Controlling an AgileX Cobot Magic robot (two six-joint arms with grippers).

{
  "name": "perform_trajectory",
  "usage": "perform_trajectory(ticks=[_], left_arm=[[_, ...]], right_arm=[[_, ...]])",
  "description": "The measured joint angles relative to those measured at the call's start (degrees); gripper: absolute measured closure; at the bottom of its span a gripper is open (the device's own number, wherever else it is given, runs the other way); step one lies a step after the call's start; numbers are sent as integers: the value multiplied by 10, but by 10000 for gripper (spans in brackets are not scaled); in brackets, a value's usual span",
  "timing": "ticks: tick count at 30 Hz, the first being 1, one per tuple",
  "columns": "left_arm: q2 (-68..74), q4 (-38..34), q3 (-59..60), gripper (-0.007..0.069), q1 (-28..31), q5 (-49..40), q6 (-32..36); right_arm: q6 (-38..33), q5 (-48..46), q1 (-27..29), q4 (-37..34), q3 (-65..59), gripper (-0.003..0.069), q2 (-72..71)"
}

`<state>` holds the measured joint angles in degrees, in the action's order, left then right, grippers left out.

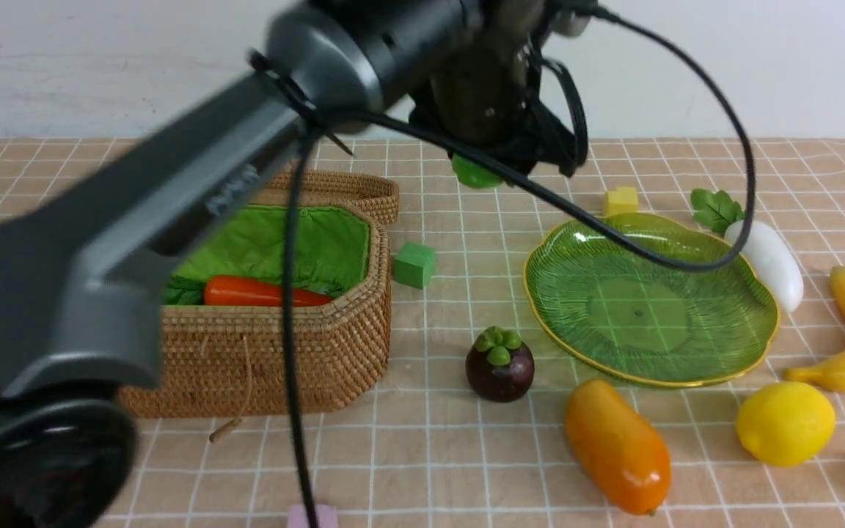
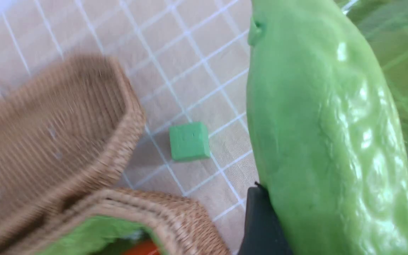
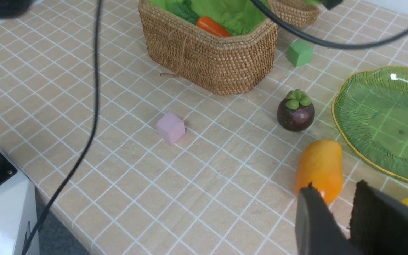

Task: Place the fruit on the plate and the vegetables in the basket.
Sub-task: Take a chayote with your left arm and place it on the basket on the left.

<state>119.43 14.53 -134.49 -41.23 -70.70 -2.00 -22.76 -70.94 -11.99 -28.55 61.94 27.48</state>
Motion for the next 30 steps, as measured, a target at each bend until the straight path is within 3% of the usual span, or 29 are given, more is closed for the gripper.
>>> perform_trajectory(ticks=[1, 7, 11, 12, 14, 16, 19, 24, 30], left_arm=[[-36, -9, 30, 195, 2, 0, 51], [-188, -7, 230, 195, 29, 0, 196], [-239, 5, 335, 195, 77, 0, 290], [-256, 10, 376, 195, 111, 0, 357], [-261, 13, 415, 195, 145, 5, 420], [-258, 13, 445, 195, 172, 24, 454], [-242, 14, 486, 195, 211, 83, 465], [-225, 24, 507, 195, 232, 140, 428], [-242, 25, 507, -18, 232, 159, 317]], right_arm=[[0, 3, 0, 0, 0, 480, 0], [-7, 13, 0, 1, 0, 480, 0], [-8, 13, 0, 1, 0, 480, 0], [-8, 13, 0, 1, 0, 480, 0], [-9, 13, 0, 1, 0, 480, 0], [-9, 13, 0, 3, 0, 480, 0], [-9, 13, 0, 3, 0, 480, 0], [-9, 13, 0, 3, 0, 480, 0], [-9, 13, 0, 3, 0, 480, 5]])
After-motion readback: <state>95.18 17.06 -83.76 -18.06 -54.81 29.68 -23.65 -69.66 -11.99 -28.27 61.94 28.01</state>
